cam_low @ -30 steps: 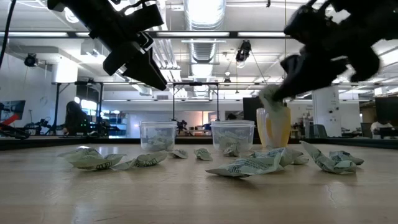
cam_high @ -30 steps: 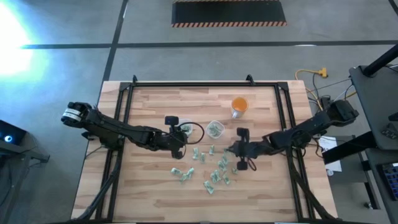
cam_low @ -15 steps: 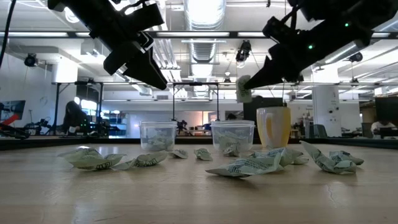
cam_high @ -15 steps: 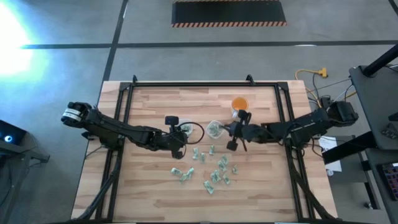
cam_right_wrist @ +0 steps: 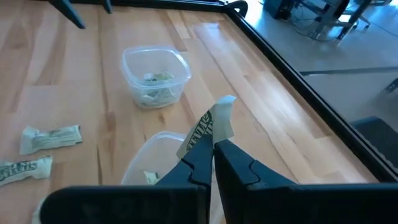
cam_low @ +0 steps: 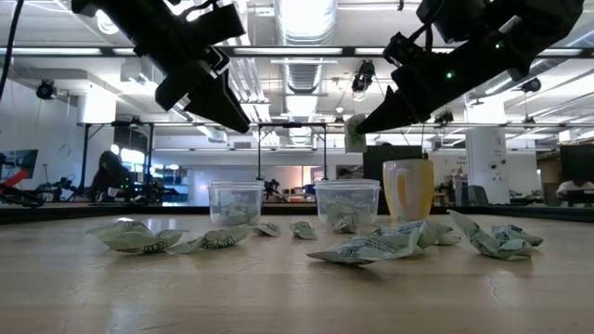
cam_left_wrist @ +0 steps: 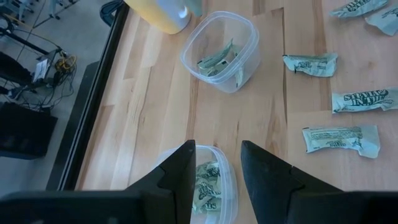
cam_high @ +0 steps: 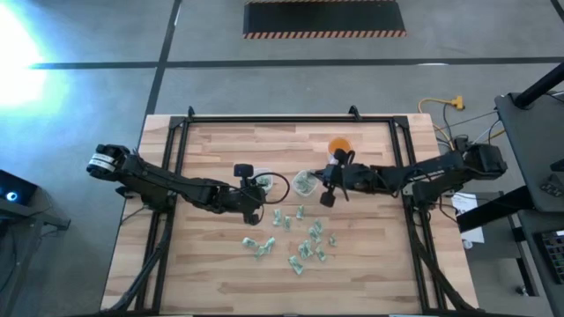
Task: Pick and place items into bin
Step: Put the white stevia packet into the right transparent bin
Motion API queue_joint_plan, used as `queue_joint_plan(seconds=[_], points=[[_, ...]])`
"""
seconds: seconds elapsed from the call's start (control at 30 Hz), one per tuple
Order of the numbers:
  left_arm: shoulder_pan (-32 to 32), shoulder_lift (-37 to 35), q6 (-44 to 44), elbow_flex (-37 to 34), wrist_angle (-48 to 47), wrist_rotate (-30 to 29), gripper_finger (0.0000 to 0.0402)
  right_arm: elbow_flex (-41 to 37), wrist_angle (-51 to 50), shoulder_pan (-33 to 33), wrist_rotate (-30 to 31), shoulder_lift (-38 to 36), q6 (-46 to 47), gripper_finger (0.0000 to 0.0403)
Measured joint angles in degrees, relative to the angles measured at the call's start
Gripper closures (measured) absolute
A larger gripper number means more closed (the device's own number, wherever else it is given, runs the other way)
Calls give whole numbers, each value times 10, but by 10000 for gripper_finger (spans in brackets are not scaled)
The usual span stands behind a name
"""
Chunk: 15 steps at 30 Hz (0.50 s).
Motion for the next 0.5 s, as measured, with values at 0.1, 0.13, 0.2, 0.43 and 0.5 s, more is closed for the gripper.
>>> queue_joint_plan(seconds=[0.1, 0.13, 0.2, 0.43, 0.5], points=[[0, 0, 0, 2, 0, 0, 289, 0, 4, 0, -2, 22, -2, 394], [0, 0, 0, 2, 0, 0, 289, 0, 12, 0, -3, 33, -2, 394], [0, 0, 0, 2, 0, 0, 289, 0, 16, -1, -2, 54, -2, 394], [0, 0, 0, 2, 0, 0, 289, 0, 44, -4, 3, 83, -4, 394], [0, 0, 0, 2, 0, 0, 289, 0, 40, -5, 3, 83, -4, 394]])
